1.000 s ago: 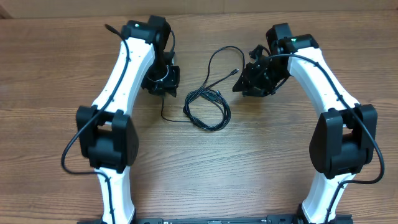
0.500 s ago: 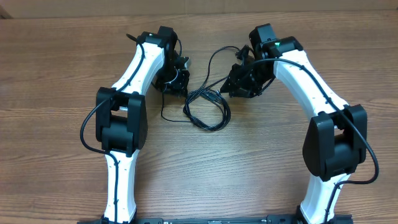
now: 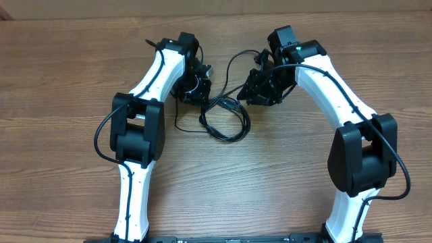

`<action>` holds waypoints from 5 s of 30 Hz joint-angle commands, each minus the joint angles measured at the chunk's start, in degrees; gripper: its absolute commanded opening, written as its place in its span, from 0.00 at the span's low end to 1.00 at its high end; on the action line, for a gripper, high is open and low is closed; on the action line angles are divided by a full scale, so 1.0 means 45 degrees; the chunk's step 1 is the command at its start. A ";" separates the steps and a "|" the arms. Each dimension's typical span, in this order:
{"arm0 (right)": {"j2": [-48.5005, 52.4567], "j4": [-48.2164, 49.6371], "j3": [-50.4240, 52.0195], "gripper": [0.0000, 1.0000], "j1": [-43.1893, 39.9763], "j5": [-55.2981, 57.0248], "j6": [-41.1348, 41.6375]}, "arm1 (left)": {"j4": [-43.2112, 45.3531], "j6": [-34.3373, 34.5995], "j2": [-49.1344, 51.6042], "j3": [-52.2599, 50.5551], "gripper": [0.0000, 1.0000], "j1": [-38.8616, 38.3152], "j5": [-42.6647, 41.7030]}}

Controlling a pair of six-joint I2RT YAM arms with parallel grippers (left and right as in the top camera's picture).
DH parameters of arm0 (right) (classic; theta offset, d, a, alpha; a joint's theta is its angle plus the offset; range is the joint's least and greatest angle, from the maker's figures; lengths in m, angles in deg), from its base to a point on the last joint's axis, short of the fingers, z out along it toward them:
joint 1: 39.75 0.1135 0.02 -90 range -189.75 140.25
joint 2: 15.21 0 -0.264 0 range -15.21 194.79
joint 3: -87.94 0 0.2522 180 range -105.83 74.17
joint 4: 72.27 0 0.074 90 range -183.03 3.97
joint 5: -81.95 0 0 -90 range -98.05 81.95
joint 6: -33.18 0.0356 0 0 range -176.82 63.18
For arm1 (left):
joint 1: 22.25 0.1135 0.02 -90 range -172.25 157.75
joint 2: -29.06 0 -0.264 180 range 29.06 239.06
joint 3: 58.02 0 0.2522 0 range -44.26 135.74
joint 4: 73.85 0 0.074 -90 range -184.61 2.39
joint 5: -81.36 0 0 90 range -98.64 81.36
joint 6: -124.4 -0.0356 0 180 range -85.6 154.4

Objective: Untangle cables

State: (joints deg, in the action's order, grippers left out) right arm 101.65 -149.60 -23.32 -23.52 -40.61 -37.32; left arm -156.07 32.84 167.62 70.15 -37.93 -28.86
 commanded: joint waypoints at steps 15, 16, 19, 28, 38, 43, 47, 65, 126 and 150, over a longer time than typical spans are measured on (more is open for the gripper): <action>-0.0369 0.0180 -0.0253 0.29 0.0024 0.0403 0.1370 | -0.0170 -0.0729 -0.0039 0.0267 0.04 -0.0355 -0.0097; -0.0369 0.0253 -0.0253 0.29 0.0024 0.0398 0.1758 | -0.0233 -0.0772 -0.0165 0.0364 0.04 -0.0340 -0.0253; -0.0369 0.0359 -0.0253 0.29 0.0024 0.0398 0.2589 | -0.0447 -0.1112 -0.0787 0.0607 0.04 -0.0335 -0.0661; -0.0369 0.1253 -0.0253 0.46 0.0024 0.0408 0.6096 | -0.0549 -0.1175 -0.2676 0.0636 0.04 -0.0597 -0.0044; -0.0369 0.2511 -0.0253 0.51 0.0000 0.2132 0.8024 | -0.0850 -0.1802 -0.3594 0.0636 0.04 -0.1219 0.1671; -0.0364 0.2861 -0.0253 0.56 0.0000 0.2127 0.8427 | -0.1044 -0.1851 -0.3750 0.0636 0.04 -0.1569 0.1967; -0.0345 0.2832 -0.0253 0.65 0.0131 0.2137 0.8490 | -0.1044 -0.1836 -0.3755 0.0636 0.04 -0.1821 0.2574; 0.1457 0.3939 0.0000 0.57 0.0253 0.2011 0.9568 | -0.1161 -0.1554 -0.3755 0.0636 0.04 -0.2127 0.3492; 0.0092 0.2769 0.1258 0.04 0.2657 0.2521 0.6484 | -0.0928 0.2943 -0.3755 0.0641 0.04 -0.1039 -0.2696; 0.0597 1.0268 0.5639 0.13 0.1812 -0.2633 0.4308 | -0.2055 0.3565 -0.3745 0.0627 0.04 -0.0053 0.0078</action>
State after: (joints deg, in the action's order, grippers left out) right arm 104.73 -102.83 1.71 -12.59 -45.94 -14.19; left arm -164.69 46.57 153.13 72.03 -38.72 -36.73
